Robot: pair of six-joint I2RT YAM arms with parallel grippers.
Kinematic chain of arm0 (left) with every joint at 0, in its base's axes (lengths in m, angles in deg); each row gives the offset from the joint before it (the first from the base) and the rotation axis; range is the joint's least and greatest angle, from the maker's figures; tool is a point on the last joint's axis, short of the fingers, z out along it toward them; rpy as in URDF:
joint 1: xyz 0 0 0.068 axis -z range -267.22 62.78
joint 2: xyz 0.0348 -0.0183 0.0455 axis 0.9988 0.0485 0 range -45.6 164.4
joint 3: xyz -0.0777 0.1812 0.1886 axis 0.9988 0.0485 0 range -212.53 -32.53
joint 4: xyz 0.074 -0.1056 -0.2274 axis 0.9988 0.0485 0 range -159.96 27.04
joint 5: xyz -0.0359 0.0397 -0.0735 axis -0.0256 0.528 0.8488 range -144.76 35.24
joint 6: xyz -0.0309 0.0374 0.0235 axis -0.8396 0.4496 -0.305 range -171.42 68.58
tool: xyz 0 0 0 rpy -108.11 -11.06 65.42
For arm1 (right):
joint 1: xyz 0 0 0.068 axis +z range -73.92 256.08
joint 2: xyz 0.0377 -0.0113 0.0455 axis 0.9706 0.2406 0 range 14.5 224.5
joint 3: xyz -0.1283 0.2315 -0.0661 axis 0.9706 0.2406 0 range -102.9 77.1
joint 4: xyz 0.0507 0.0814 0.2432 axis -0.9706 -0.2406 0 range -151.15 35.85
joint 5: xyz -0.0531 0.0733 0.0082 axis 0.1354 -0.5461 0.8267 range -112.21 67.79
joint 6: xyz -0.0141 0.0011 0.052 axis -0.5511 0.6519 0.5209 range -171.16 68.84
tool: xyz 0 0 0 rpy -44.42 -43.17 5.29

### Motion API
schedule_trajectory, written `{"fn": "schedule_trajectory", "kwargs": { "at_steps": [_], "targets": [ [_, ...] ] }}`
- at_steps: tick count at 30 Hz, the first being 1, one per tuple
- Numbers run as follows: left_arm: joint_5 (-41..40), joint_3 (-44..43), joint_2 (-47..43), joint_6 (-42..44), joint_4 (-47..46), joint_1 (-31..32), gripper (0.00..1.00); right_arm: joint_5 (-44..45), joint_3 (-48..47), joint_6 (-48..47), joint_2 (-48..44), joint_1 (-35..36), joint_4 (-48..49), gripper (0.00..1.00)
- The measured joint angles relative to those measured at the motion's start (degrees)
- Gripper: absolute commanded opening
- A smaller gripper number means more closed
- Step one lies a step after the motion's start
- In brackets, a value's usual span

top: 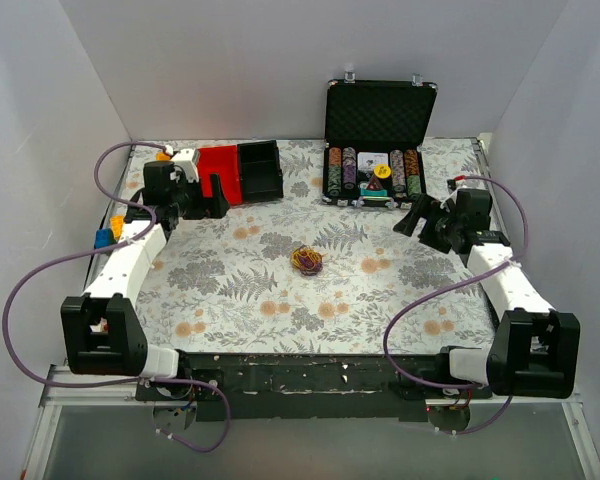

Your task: Untangle the cables

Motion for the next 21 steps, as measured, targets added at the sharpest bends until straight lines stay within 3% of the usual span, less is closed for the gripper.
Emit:
{"fn": "schedule_trajectory", "kwargs": {
  "at_steps": [4, 11, 18, 21],
  "targets": [
    [-2.93, -0.74, 3.32, -2.43, -2.05, 0.00, 0.98, 4.17, -0.07, -2.32, -0.28, 3.85, -0.46, 0.95],
    [-8.33, -11.02, 14.38, -5.99, -4.46, 0.00, 0.98, 18.75, -2.80, -6.01, -0.28, 19.93, -3.21, 0.95],
    [-14.80, -21.55, 26.53, -6.82, -5.57, 0.00, 0.98, 24.28, -2.75, -3.63, -1.11, 21.09, -2.08, 0.95],
    [-17.35, -25.97, 31.61, -6.82, -5.62, 0.00, 0.98, 28.46, -2.58, -4.17, -2.58, 24.44, -1.77, 0.90]
  ]
}}
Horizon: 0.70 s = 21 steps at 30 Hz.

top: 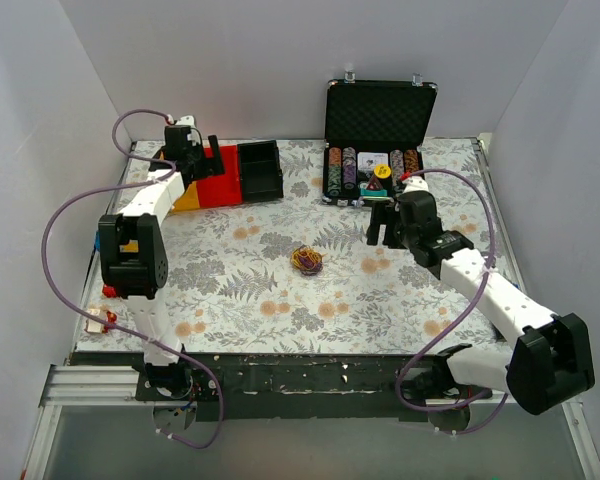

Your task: Untangle the cables

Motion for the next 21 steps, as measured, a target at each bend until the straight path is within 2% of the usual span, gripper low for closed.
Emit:
{"fn": "schedule_trajectory", "kwargs": {
  "at_steps": [4, 6, 10, 12, 15, 21],
  "targets": [
    [-2.60, -3.43, 5.09, 0.15, -0.66, 0.00, 0.98, 3.76, 0.22, -1.05, -1.46, 4.76, 0.15, 0.77],
    [-4.11, -4.55, 7.10, 0.26, -0.90, -0.04, 0.92, 5.20, 1.33, -1.57, -2.54, 6.12, 0.96, 0.74],
    [-5.75, -5.03, 9.92, 0.50, -1.66, -0.09, 0.72, 7.30, 3.30, -2.01, -3.56, 8.13, 1.46, 0.70],
    [-6.05, -4.74, 10.64, 0.79, -2.10, -0.09, 0.54, 8.04, 3.52, -2.16, -3.54, 9.09, 1.51, 0.68],
    [-6.64, -3.21, 10.62, 1.27, -3.50, -0.13, 0.36, 8.68, 3.52, -2.25, -2.91, 10.82, 2.34, 0.66],
    [-6.95, 5.09, 9.16, 2.78, -8.31, -0.35, 0.25, 8.85, 3.50, -2.21, 1.03, 13.64, 3.56, 0.66]
  ]
}}
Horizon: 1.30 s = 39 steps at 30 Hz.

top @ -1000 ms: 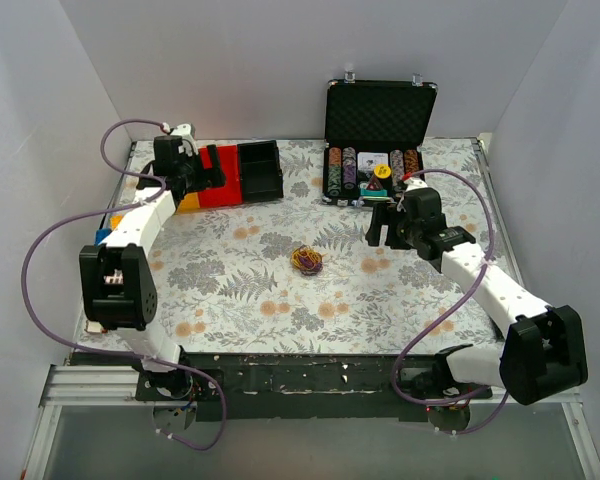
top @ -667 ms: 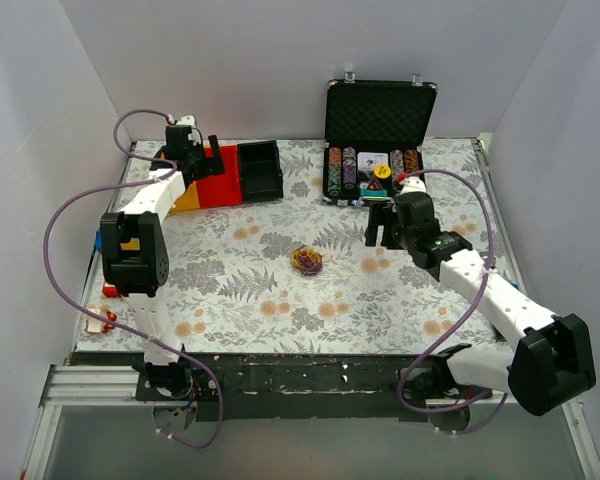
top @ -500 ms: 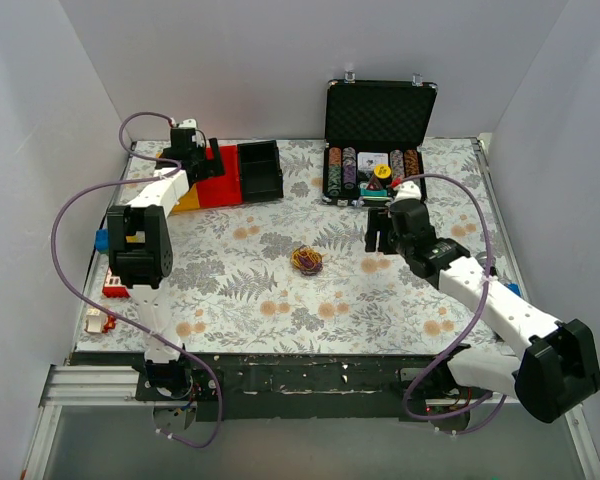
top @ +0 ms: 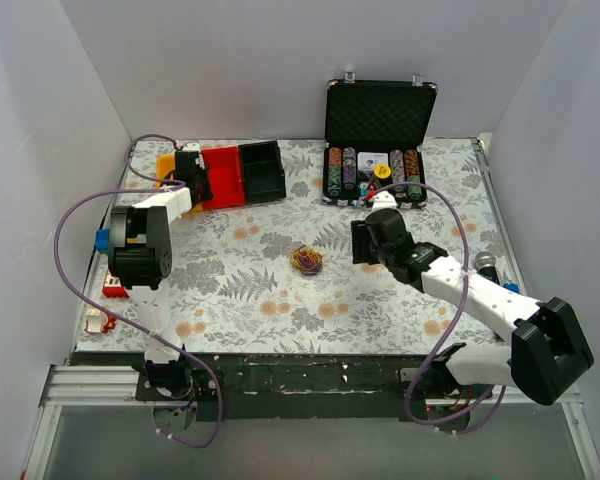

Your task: Untangle the cables

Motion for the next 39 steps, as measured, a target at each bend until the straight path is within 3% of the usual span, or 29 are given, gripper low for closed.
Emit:
{"fn": "schedule_trajectory", "kwargs": {
  "at_steps": [5, 11, 21, 30, 35, 39],
  "targets": [
    [0.28, 10.80, -7.48, 1.42, -2.86, 1.03, 0.25, -0.28, -0.20, 0.00, 3.58, 1.92, 2.69, 0.68],
    [1.16, 21.79, -16.44, 2.32, -3.21, 2.73, 0.28, -2.27, -4.50, 0.28, 13.29, 3.69, 7.72, 0.80],
    [1.49, 29.38, -22.84, 1.97, -3.82, 4.61, 0.30, -8.59, -14.10, 2.99, 29.81, 7.26, 17.14, 0.85],
    [2.03, 32.89, -26.18, 2.56, -4.50, 6.34, 0.32, -9.46, -13.11, 6.27, 33.86, 10.29, 19.47, 0.65],
    [1.97, 35.23, -28.94, 3.48, -3.82, 11.17, 0.34, -8.81, -2.45, 8.26, 26.47, 12.26, 21.88, 0.47],
    [2.01, 36.35, -30.56, 3.69, -3.21, 16.94, 0.34, -8.35, 5.11, 10.10, 18.75, 13.62, 21.92, 0.45]
  ]
}}
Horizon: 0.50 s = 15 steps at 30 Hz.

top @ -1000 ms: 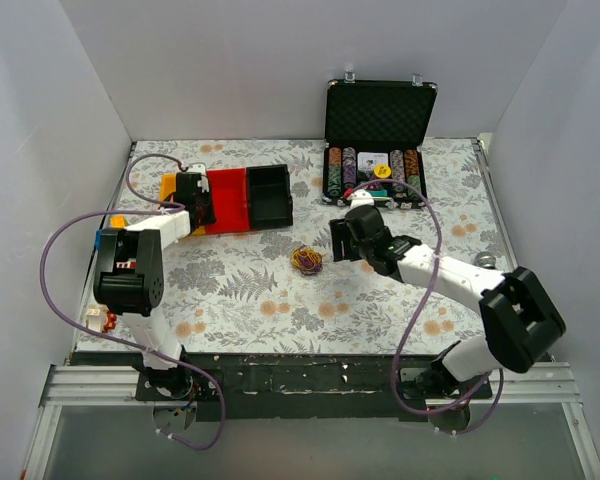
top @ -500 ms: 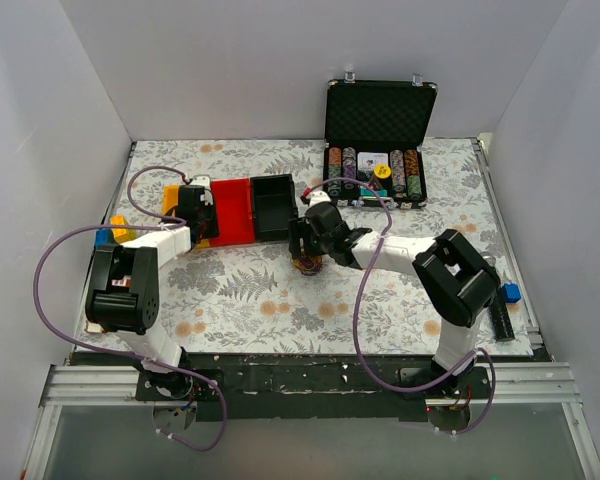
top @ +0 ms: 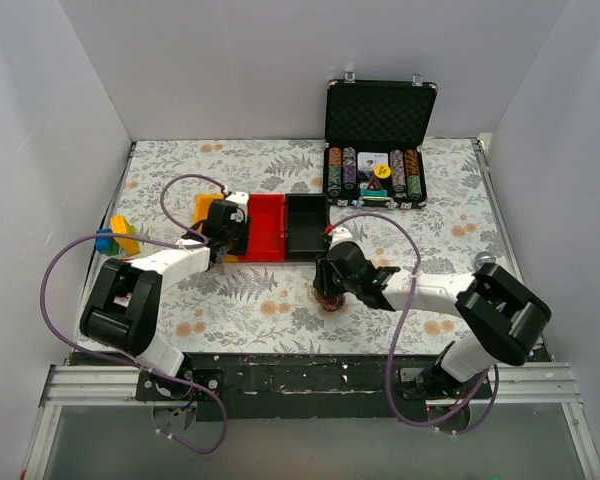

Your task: Untangle the cables

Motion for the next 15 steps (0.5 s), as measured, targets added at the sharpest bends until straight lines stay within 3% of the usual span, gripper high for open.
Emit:
{"fn": "schedule_trajectory", "kwargs": {
  "at_steps": [10, 15],
  "targets": [
    [-2.03, 0.33, -0.17, -1.31, 0.94, 10.95, 0.34, 2.60, 10.69, 4.35, -14.23, 1.20, -0.70, 0.48],
    [-1.92, -0.33, -0.07, -3.13, 2.49, 14.93, 0.37, 3.28, 11.45, 5.40, -16.00, 1.20, -1.03, 0.49]
  ]
}}
